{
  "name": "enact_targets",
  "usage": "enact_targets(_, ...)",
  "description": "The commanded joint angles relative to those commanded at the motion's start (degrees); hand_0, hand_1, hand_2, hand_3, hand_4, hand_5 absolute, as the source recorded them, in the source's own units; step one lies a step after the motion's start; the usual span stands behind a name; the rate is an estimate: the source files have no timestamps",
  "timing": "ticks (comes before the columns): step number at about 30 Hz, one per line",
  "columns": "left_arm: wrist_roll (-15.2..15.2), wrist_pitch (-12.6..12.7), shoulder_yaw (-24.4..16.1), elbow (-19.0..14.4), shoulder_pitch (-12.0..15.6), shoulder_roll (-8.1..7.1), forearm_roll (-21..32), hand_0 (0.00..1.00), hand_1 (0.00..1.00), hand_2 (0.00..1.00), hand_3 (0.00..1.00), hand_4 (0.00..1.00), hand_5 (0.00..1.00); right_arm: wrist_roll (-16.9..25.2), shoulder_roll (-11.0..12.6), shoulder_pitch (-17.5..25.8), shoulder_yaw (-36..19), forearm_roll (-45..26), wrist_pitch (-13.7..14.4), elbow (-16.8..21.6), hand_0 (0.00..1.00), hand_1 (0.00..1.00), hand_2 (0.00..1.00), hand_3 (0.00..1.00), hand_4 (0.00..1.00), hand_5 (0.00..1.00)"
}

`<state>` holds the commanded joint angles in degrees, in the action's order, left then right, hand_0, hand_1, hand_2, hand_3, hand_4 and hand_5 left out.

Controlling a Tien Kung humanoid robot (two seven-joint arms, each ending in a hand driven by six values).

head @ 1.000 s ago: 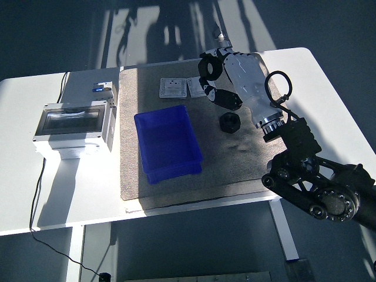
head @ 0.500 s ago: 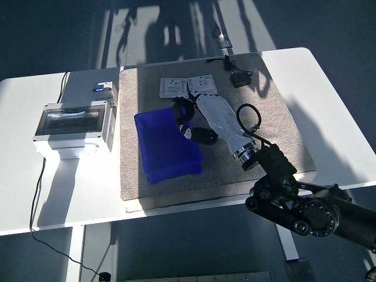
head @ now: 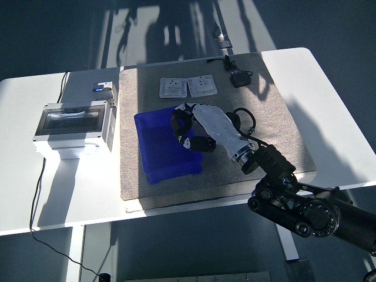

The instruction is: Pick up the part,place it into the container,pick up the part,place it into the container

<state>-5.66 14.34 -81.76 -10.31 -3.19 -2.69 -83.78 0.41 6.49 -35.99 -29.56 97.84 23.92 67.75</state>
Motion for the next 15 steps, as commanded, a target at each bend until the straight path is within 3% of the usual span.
enact_targets(1, 0.16, -0.03, 0.51, 0.00, 0.11, -0.06, 0.63, 0.621, 0.635, 0.696, 0.651, 0.642, 0.824, 0.03, 0.07, 0.10, -0.32, -0.27, -0.45, 0.05, 0.635, 0.510, 0.635, 0.629, 0.300, 0.002)
enact_targets(6, 0.82, -0.10, 2.25, 0.00, 0.51, -0.19, 2.88, 0.621, 0.635, 0.696, 0.651, 0.642, 0.824, 0.67, 0.05, 0.39, -0.85, -1.82, -1.19, 0.10, 0.635, 0.510, 0.635, 0.629, 0.300, 0.002)
enact_targets(7, 0.94, -0.11, 2.50, 0.00, 0.52, -0.19, 3.13, 0.622, 0.633, 0.689, 0.647, 0.643, 0.826, 0.88, 0.01, 0.39, -0.68, -2.19, -1.14, 0.05, 0.663, 0.606, 0.667, 0.632, 0.308, 0.002)
enact_targets(12, 1.31, -0.38, 4.21, 0.00, 0.66, 0.14, 4.29, 0.622, 0.633, 0.689, 0.647, 0.643, 0.826, 3.01, 0.10, 0.28, 0.27, -5.75, 1.39, -0.49, 0.663, 0.606, 0.667, 0.632, 0.308, 0.002)
enact_targets(13, 1.36, -0.41, 4.25, 0.00, 0.64, 0.20, 4.14, 0.622, 0.633, 0.688, 0.645, 0.639, 0.826, 3.39, 0.14, 0.27, 0.38, -6.34, 1.86, -0.58, 0.675, 0.624, 0.665, 0.632, 0.392, 0.002)
enact_targets(15, 1.63, -0.42, 4.48, 0.00, 0.53, 0.20, 4.23, 0.622, 0.633, 0.688, 0.645, 0.639, 0.826, 4.03, 0.22, 0.39, 0.59, -7.47, 2.59, -0.88, 0.675, 0.624, 0.665, 0.632, 0.392, 0.002)
